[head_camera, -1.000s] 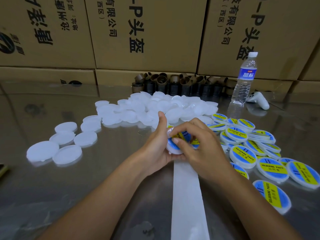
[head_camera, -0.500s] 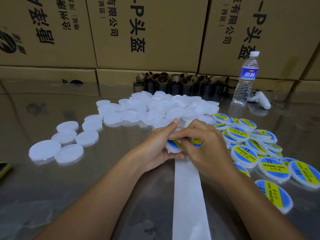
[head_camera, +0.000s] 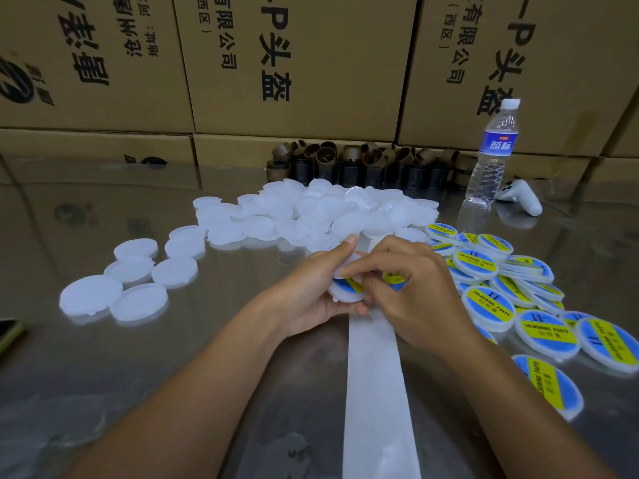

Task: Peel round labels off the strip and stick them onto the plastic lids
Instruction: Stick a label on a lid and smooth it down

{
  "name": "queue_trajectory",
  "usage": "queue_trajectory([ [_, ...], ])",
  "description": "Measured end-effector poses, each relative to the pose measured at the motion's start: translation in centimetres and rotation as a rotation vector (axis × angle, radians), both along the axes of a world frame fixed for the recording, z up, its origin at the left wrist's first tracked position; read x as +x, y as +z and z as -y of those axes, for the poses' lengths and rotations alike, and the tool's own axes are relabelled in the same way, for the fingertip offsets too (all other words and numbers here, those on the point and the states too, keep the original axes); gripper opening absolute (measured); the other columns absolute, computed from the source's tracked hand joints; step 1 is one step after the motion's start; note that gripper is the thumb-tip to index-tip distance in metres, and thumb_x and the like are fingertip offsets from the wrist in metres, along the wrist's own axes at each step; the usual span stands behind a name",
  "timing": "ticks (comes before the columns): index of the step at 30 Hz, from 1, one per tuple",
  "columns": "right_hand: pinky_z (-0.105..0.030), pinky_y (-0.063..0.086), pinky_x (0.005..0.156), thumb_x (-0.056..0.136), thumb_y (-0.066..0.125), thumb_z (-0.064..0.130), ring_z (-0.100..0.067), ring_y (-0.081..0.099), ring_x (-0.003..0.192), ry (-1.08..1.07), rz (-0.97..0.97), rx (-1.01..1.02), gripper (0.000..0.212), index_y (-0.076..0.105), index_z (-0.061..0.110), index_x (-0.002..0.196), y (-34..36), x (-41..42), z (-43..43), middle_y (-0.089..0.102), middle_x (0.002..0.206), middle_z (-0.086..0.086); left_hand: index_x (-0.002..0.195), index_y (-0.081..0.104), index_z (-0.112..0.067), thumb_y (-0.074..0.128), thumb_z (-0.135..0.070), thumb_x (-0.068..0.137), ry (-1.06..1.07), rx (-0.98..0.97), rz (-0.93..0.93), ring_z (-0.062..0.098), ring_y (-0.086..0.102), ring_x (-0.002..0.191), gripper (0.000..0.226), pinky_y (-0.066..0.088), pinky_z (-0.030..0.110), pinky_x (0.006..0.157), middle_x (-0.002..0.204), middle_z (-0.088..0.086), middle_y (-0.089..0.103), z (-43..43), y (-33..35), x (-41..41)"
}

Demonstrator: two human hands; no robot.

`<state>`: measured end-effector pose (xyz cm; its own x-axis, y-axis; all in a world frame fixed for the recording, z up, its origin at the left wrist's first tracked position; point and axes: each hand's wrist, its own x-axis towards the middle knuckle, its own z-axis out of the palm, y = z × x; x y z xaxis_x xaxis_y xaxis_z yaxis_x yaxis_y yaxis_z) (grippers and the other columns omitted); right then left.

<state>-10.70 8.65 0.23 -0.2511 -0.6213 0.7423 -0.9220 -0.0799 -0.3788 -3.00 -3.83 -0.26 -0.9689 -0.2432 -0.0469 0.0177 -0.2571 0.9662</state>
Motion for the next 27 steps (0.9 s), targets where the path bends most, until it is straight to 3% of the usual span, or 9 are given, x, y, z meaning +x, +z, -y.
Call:
queue_trajectory([
  [5,-0.029,0.035,0.071,0.076,0.068,-0.001,-0.008,0.052,0.066,0.014,0.014,0.001,0.03,0.076,0.027,0.085,-0.03,-0.21,-0.09,0.055,0.07,0.011,0.076,0.071,-0.014,0.041,-0.047,0.096,0.002,0.037,-0.008,0.014,0.063,0.06,0.049,0.052,0.024,0.052,0.079,0.011,0.061,0.11,-0.04,0.01],
  [10,-0.026,0.036,0.07,0.075,0.065,0.005,-0.008,0.053,0.067,0.021,0.017,-0.019,0.027,0.075,0.029,0.083,-0.01,-0.2,0.02,0.058,0.071,0.011,0.078,0.072,-0.013,0.039,-0.047,0.097,-0.008,0.056,-0.004,0.015,0.063,0.06,0.051,0.052,0.024,0.053,0.079,0.01,0.06,0.04,0.02,0.03],
  [16,-0.021,0.042,0.063,0.073,0.066,-0.005,-0.013,0.055,0.067,0.09,0.058,-0.032,0.034,0.075,0.026,0.085,0.18,-0.27,-0.07,0.062,0.072,0.001,0.074,0.075,-0.016,0.037,-0.046,0.098,-0.03,0.06,-0.012,0.014,0.062,0.058,0.054,0.051,0.023,0.053,0.074,0.007,0.061,-0.06,0.17,0.11],
  [21,-0.027,0.044,0.064,0.074,0.066,-0.009,-0.014,0.057,0.069,0.104,0.115,-0.024,0.043,0.071,0.032,0.084,0.33,-0.11,-0.23,0.063,0.073,-0.003,0.071,0.077,-0.019,0.036,-0.046,0.098,-0.037,0.056,-0.022,0.011,0.062,0.057,0.056,0.052,0.022,0.053,0.068,0.001,0.064,-0.1,0.21,0.11],
  [24,-0.027,0.044,0.064,0.075,0.067,-0.01,-0.013,0.057,0.069,0.103,0.151,-0.005,0.036,0.075,0.025,0.082,0.34,-0.08,-0.25,0.063,0.072,-0.002,0.072,0.078,-0.021,0.035,-0.047,0.098,-0.04,0.041,-0.024,0.01,0.063,0.059,0.057,0.052,0.02,0.054,0.068,-0.001,0.065,-0.04,0.19,0.12],
  [27,-0.024,0.044,0.065,0.075,0.067,-0.008,-0.012,0.057,0.071,0.1,0.178,-0.004,0.038,0.073,0.028,0.081,0.43,0.02,-0.3,0.063,0.073,-0.001,0.072,0.078,-0.02,0.034,-0.046,0.098,-0.054,0.053,-0.03,0.008,0.063,0.059,0.057,0.052,0.02,0.054,0.068,-0.001,0.066,-0.03,0.24,0.14],
])
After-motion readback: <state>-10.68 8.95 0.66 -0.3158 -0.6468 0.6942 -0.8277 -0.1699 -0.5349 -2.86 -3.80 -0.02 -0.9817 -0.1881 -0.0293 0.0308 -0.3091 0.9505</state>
